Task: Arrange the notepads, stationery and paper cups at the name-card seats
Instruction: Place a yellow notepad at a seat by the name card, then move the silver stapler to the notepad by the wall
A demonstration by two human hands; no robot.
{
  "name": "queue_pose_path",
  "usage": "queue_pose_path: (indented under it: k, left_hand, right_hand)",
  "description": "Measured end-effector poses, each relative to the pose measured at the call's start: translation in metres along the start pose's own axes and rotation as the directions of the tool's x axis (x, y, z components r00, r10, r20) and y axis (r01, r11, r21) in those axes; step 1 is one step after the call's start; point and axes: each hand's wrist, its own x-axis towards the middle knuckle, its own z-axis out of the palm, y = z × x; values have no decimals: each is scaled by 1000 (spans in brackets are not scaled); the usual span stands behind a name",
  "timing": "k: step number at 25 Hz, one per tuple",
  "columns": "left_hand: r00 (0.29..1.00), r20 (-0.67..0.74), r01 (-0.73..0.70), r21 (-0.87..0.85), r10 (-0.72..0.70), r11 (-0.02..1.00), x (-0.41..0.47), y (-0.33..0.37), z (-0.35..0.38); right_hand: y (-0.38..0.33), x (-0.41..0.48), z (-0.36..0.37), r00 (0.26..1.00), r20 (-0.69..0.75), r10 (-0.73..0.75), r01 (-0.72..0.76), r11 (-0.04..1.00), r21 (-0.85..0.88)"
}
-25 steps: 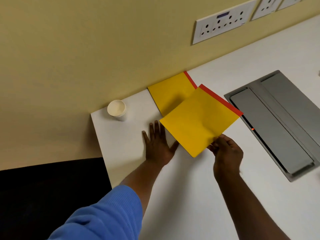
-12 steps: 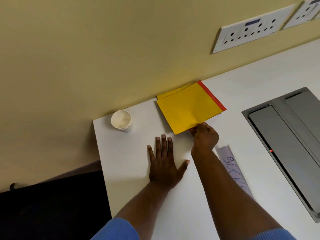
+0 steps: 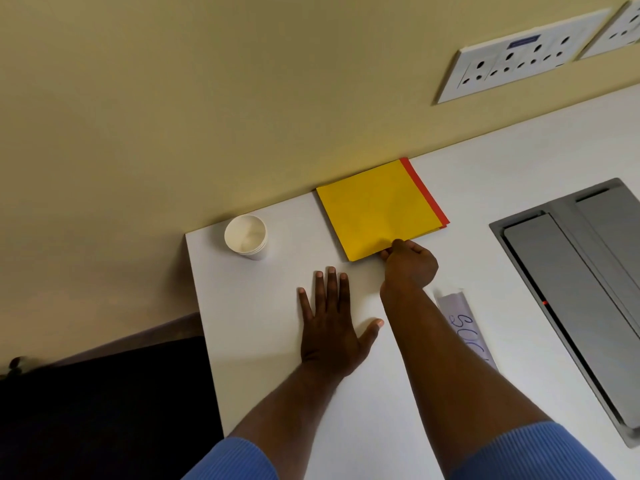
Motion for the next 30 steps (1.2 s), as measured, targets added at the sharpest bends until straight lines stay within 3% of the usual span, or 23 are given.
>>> queue_pose_path:
  k: [4,9,11,14,19,25,30]
  left_hand:
    - [1000,7,1,-2,-1,1000,0,-1,1]
    - [1000,5,4,-7,-4,1000,0,0,1]
    - [1000,8,10,6,-10,1000,0,0,1]
    - [1000,16,12,28,-13,1000,0,0,0]
    - [999,38,-11,33,9,999,-2,0,-1]
    - [962,271,-37,-9,38,999,7,-7,-20]
    - [933,346,-105,9,96,994,-45,-11,-29]
  right_hand:
    - [0,2,0,999,33,-12,15,995,-95]
    - [1,-4,-13,961,102,-256,276,896,-347]
    - [0,-13,-23,934,143,-327,357,866,-350]
    - [6,-24,-42,911,244,-333,404,842,-358]
    - [33,-41,-88,816,449,-364,562,681,-469]
    - [46,-64,-143,736,614,-285,664,482,-572]
    - [54,-95,-202,676,678,-288,733,358,-579]
